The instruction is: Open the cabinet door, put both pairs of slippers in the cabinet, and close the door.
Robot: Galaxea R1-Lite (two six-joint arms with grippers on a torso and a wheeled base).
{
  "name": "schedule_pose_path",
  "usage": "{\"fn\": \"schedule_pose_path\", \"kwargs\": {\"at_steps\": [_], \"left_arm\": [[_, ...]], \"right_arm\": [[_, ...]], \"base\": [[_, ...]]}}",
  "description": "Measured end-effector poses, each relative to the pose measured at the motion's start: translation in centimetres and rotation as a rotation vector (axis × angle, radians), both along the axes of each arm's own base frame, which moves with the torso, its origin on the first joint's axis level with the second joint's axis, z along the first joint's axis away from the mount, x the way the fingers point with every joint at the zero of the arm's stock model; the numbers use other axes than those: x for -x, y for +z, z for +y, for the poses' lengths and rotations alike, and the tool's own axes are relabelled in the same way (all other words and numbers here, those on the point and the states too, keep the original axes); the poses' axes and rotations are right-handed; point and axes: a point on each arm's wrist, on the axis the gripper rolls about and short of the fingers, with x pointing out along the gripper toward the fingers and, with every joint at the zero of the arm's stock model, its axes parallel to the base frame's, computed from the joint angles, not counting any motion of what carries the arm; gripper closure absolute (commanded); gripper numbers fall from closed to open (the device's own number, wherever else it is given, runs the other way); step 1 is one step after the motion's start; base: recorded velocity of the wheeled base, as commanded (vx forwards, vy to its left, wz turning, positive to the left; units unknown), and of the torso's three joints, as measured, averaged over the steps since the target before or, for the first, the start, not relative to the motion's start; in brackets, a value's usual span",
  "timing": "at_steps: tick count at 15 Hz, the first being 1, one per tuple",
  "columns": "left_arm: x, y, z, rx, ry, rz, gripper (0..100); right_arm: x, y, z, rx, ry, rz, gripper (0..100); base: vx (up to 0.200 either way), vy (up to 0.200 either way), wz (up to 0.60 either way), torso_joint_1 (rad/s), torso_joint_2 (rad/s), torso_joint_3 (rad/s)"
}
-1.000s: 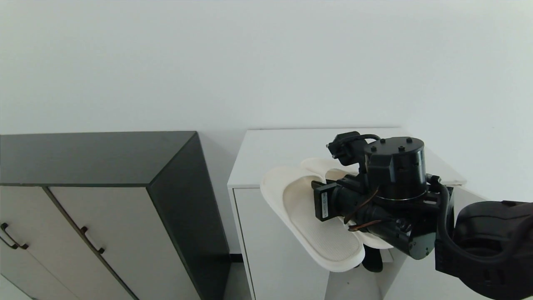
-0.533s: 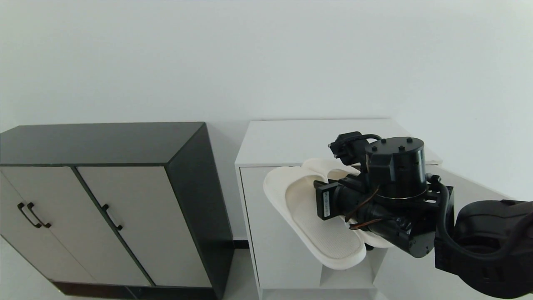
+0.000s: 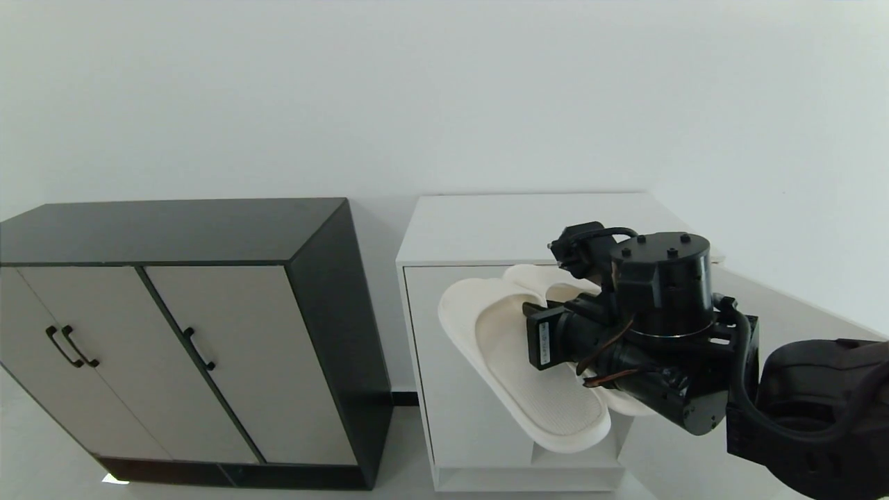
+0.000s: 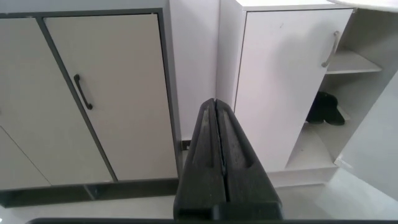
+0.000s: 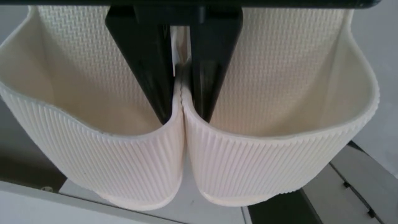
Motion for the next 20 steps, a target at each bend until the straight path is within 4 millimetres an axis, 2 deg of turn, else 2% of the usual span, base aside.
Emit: {"fn": "schedule_pose_path", "kwargs": {"at_steps": [1, 19, 20], "left_arm": [[0.0, 0.0, 0.0, 0.0, -0.001, 0.0, 100], [0.0, 0.0, 0.0, -0.002, 0.0, 0.0, 100], [0.0, 0.0, 0.0, -0.001, 0.0, 0.0, 100]], "right_arm": [[0.0, -0.03, 0.0, 0.001, 0.0, 0.001, 100], [0.42, -0.45, -0.08, 0.009, 0.01, 0.007, 100], [0.41, -0.42, -0.07, 0.002, 0.009, 0.001, 100]], "base": [[0.0, 0.0, 0.0, 0.0, 0.0, 0.0], [0.0, -0.2, 0.0, 0.003, 0.0, 0.002], [0.0, 0.0, 0.0, 0.0, 0.0, 0.0]]}}
